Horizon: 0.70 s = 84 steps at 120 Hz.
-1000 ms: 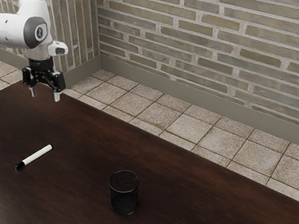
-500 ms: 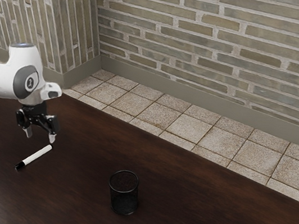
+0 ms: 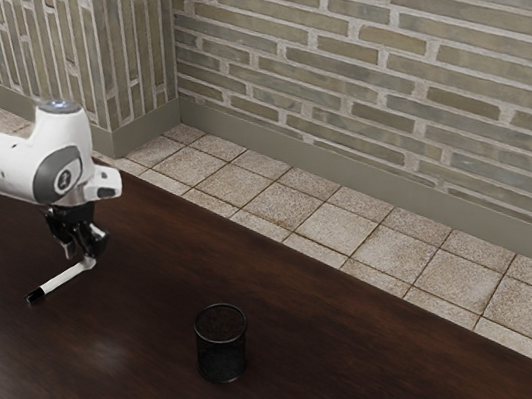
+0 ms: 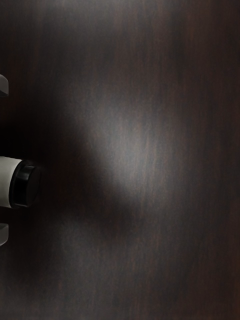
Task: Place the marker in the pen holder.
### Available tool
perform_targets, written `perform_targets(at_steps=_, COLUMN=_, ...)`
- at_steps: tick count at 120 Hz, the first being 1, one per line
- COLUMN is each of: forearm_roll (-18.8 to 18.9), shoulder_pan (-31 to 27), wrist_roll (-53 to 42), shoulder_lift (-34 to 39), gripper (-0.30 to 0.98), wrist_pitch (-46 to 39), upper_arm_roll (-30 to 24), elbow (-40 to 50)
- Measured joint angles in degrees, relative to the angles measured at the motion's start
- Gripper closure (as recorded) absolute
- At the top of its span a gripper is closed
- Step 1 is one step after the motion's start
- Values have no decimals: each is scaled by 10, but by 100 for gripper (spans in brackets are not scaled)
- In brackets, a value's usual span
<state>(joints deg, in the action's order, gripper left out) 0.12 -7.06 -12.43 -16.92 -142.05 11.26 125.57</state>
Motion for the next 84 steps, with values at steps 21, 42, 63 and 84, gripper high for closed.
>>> perform_targets(at_steps=21, forearm_roll=1, shoulder_pan=1, wrist_roll=-6, shoulder_lift=-4, gripper=41, wrist_pitch=-10, upper_arm_roll=-4, elbow=1)
perform_targets(at_steps=42, forearm_roll=1, shoulder_pan=1, wrist_roll=-11, shoulder_lift=-4, gripper=41, wrist_pitch=-13, upper_arm_roll=-6, elbow=4)
perform_targets(at_steps=63, forearm_roll=-10, shoulder_pan=0, wrist_roll=-16, shoulder_lift=-3, gripper=55, wrist_pitch=-13, upper_arm_roll=-6, elbow=8)
perform_targets(at_steps=84, forearm_roll=-28, shoulder_pan=-2, wrist_roll=-17, shoulder_lift=-3, gripper=71, wrist_pitch=-1, upper_arm_roll=-6, elbow=8)
